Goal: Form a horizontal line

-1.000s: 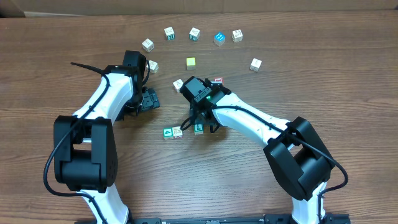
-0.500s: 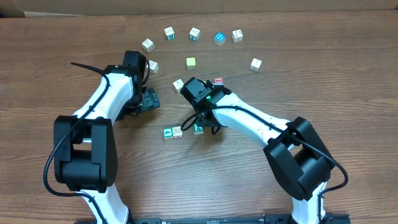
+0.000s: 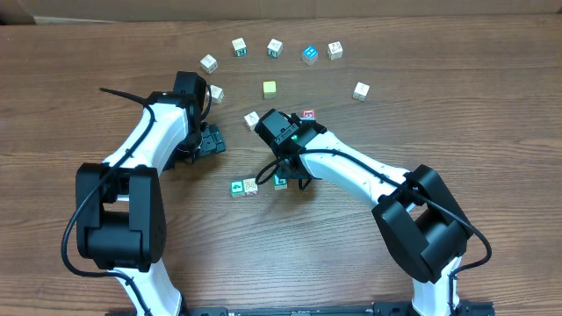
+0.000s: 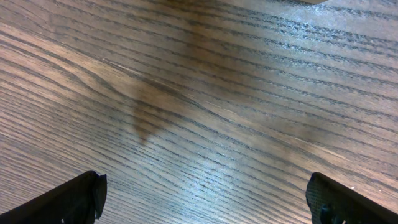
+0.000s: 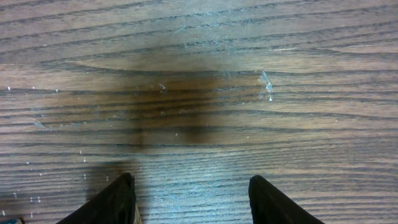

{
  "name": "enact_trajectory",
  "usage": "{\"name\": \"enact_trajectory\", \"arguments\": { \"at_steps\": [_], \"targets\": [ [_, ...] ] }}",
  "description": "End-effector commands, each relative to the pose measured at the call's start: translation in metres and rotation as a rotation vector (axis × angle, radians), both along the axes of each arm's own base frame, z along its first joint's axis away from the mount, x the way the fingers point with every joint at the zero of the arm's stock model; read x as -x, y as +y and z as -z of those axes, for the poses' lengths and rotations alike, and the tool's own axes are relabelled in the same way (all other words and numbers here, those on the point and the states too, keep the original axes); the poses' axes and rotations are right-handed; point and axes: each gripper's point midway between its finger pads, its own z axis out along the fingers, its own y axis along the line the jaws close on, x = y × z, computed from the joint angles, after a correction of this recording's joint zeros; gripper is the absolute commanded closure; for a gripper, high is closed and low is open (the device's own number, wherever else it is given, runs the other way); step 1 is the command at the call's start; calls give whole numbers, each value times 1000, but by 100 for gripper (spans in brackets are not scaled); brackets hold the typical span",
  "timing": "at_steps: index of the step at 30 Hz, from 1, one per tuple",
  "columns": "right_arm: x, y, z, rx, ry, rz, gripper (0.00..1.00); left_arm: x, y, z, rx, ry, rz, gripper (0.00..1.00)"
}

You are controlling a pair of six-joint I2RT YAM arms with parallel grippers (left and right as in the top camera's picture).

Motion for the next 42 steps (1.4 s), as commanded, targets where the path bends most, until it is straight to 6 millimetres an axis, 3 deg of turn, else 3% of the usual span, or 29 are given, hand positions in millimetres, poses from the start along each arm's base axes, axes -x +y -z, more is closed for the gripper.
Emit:
{"name": "enact_trajectory", "arguments": {
  "at_steps": [1, 42],
  "targets": [
    [-1, -1, -3, -20, 0, 10, 44, 2, 2, 4, -13, 10, -2, 1],
    [7, 9, 0, -78, 49, 0, 48, 2, 2, 4, -13, 11, -2, 1]
  ]
}}
